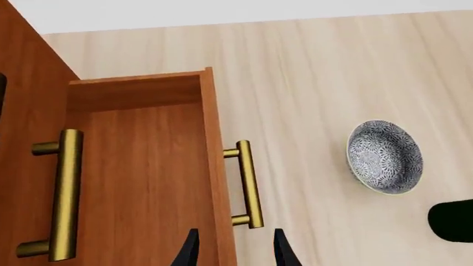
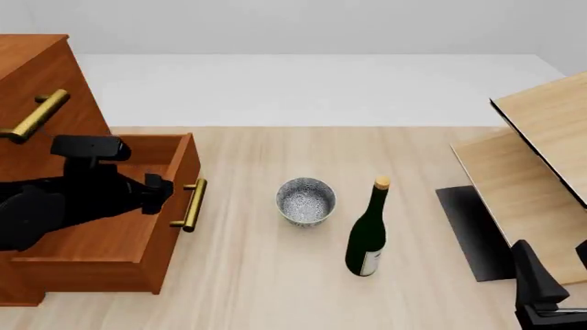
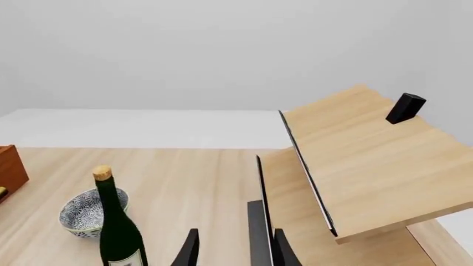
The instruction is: Put the wine bottle in the bottom drawer of the cabinet.
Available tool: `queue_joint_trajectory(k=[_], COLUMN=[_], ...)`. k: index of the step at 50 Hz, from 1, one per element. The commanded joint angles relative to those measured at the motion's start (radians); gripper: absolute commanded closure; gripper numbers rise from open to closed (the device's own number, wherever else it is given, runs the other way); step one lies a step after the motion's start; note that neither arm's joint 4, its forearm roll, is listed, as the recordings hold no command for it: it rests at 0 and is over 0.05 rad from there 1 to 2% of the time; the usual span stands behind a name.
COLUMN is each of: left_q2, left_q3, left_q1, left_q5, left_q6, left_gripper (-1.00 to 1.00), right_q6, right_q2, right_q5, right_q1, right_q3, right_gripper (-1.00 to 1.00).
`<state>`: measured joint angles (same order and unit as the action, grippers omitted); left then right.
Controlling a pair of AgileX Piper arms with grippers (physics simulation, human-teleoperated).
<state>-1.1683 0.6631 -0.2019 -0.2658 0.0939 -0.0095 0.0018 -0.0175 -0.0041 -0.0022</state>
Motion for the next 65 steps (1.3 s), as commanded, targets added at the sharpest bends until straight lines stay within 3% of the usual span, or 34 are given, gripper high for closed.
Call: queue_joint_trajectory(k=[1, 37, 65], left_q2=[-0.035, -0.107, -0.137], left_q3=[-0.023, -0.12, -0.14], left_q1=[0.001, -0.025, -0.047], left_q5=[0.046, 0.18, 0.23], left_q6=[0.011, 0.039, 0.074], left_gripper=[-1.0, -1.0, -1.0], right_q6=[0.001, 0.002, -0.002], right_q2=[0.0, 0.0, 0.0], right_q5=[-0.001, -0.001, -0.001], right_q1=[-0.001, -0.003, -0.002], right_q3=[0.0, 0.0, 0.0], right_gripper=[-1.0, -1.0, -1.0])
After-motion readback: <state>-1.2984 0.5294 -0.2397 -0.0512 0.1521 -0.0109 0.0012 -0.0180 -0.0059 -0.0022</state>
